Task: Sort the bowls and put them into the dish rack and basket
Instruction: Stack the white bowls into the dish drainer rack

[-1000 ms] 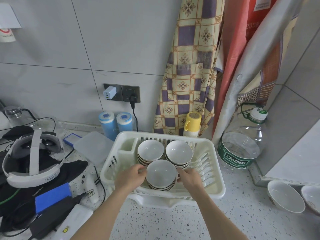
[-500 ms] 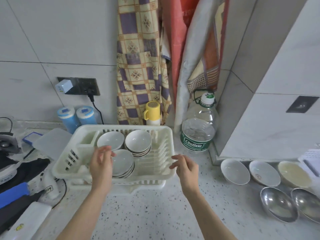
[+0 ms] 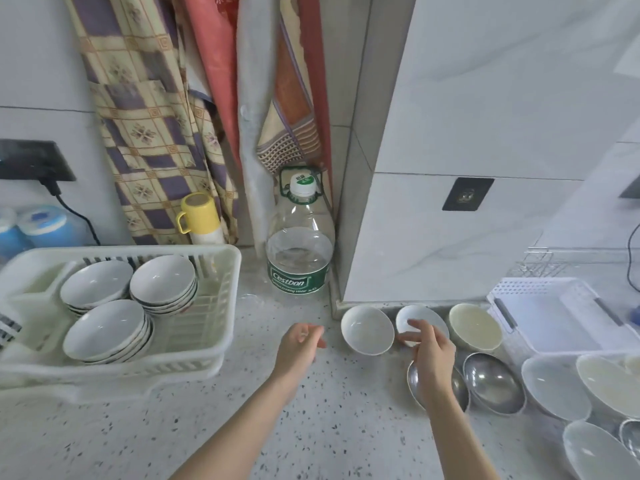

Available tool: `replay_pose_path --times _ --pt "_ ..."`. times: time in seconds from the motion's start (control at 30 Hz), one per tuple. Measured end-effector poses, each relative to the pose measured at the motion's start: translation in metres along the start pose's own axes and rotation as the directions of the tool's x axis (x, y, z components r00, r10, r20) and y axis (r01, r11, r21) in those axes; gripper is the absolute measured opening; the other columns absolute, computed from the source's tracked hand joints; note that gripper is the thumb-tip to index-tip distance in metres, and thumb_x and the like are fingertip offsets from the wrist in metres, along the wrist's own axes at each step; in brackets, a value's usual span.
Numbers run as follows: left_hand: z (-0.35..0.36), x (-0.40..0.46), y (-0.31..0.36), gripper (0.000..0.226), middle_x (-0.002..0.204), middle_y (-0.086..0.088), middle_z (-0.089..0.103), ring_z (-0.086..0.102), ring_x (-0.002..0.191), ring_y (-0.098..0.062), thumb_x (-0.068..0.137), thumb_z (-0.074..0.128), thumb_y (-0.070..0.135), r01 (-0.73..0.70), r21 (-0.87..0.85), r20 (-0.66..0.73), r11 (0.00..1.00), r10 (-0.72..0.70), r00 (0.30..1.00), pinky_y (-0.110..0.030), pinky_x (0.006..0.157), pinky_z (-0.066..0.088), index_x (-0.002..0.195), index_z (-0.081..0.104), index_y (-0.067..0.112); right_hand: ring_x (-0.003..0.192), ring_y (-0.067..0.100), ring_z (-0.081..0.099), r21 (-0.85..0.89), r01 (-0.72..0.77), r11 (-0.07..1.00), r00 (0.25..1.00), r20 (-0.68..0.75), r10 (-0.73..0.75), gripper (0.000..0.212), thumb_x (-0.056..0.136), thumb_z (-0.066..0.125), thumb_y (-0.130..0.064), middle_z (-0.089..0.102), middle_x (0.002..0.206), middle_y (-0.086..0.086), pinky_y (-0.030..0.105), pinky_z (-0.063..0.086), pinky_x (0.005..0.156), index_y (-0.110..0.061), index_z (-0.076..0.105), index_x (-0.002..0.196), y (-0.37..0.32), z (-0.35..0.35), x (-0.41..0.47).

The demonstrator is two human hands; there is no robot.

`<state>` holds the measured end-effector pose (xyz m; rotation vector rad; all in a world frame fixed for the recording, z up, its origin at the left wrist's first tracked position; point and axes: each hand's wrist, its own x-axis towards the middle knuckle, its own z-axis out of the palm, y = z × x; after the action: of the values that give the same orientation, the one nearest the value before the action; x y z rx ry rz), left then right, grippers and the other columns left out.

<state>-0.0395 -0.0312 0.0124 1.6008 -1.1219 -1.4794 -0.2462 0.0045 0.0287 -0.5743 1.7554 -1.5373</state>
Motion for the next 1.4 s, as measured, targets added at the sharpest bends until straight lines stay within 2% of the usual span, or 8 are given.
replay_pose_path --times 0.2,0.3,0.37,0.6,0.83,0.9,1.07,1.4 --pt "0.056 0.024 -0.005 0.028 0.101 -0.008 0.070 0.043 0.057 -0.013 0.097 0.052 0.040 0.241 0.140 0.074 0.960 -0.253 0.965 -0.020 0.044 0.026 0.112 0.051 0.017 0.082 0.021 0.057 -0.299 -0.094 0.950 0.989 -0.133 0.056 0.020 0.087 0.050 -0.026 0.071 0.086 -0.004 0.043 0.048 0.080 -0.016 0.066 0.088 0.012 -0.056 0.060" --pt "0.070 0.035 -0.012 0.024 0.107 -0.010 0.072 0.043 0.058 -0.014 0.099 0.050 0.040 0.346 0.101 0.095 0.933 -0.355 0.930 -0.022 0.046 0.022 0.111 0.049 0.019 0.066 0.026 0.047 -0.462 -0.138 0.876 0.989 -0.117 0.094 0.026 0.085 0.051 -0.028 0.054 0.066 0.004 0.038 0.040 0.063 -0.012 0.051 0.064 0.019 -0.070 0.085" --pt "0.075 0.042 -0.017 0.021 0.106 -0.011 0.072 0.042 0.058 -0.014 0.101 0.049 0.036 0.387 0.044 0.114 0.921 -0.390 0.914 -0.023 0.045 0.021 0.113 0.047 0.019 0.065 0.027 0.047 -0.556 -0.191 0.809 0.982 -0.101 0.162 0.028 0.085 0.052 -0.030 0.054 0.067 0.009 0.034 0.036 0.060 -0.011 0.049 0.065 0.023 -0.074 0.100" --pt "0.086 0.058 -0.029 0.018 0.097 -0.013 0.075 0.038 0.050 -0.011 0.102 0.048 0.022 0.394 -0.044 0.201 0.918 -0.378 0.904 -0.020 0.042 0.022 0.119 0.049 0.017 0.061 0.028 0.055 -0.610 -0.245 0.754 0.960 -0.044 0.276 0.014 0.079 0.053 -0.011 0.060 0.063 0.015 0.035 0.042 0.061 0.001 0.060 0.079 0.038 -0.074 0.140" --pt "0.092 0.063 -0.030 0.025 0.094 -0.022 0.073 0.041 0.039 -0.006 0.098 0.042 0.001 0.385 -0.056 0.183 0.921 -0.370 0.911 -0.019 0.040 0.024 0.120 0.052 0.008 0.044 0.022 0.048 -0.674 -0.281 0.683 0.935 -0.032 0.354 0.005 0.080 0.049 0.001 0.052 0.047 0.010 0.028 0.038 0.049 0.001 0.054 0.078 0.042 -0.062 0.149" --pt "0.086 0.064 -0.031 0.026 0.092 -0.025 0.074 0.038 0.040 -0.008 0.096 0.043 -0.001 0.390 -0.057 0.171 0.919 -0.376 0.911 -0.018 0.038 0.025 0.118 0.054 0.005 0.046 0.022 0.048 -0.703 -0.273 0.657 0.941 -0.052 0.335 0.010 0.078 0.048 0.002 0.050 0.037 0.006 0.026 0.038 0.050 -0.001 0.054 0.071 0.041 -0.061 0.146" --pt "0.065 0.058 -0.033 0.024 0.085 -0.020 0.077 0.035 0.044 -0.009 0.092 0.047 0.003 0.390 -0.046 0.185 0.920 -0.375 0.908 -0.019 0.039 0.025 0.113 0.058 0.006 0.052 0.024 0.048 -0.696 -0.212 0.686 0.962 -0.027 0.270 0.011 0.075 0.050 0.001 0.057 0.052 0.009 0.025 0.034 0.051 -0.003 0.054 0.066 0.032 -0.059 0.138" --pt "0.024 0.034 -0.009 0.027 0.088 -0.021 0.077 0.032 0.044 -0.009 0.090 0.045 0.005 0.261 -0.059 0.251 0.964 -0.238 0.938 -0.019 0.039 0.025 0.113 0.058 0.007 0.052 0.019 0.047 -0.659 -0.085 0.747 0.983 0.068 0.172 0.020 0.073 0.049 -0.003 0.068 0.048 0.001 0.027 0.039 0.054 -0.002 0.067 0.063 0.003 -0.048 0.104"
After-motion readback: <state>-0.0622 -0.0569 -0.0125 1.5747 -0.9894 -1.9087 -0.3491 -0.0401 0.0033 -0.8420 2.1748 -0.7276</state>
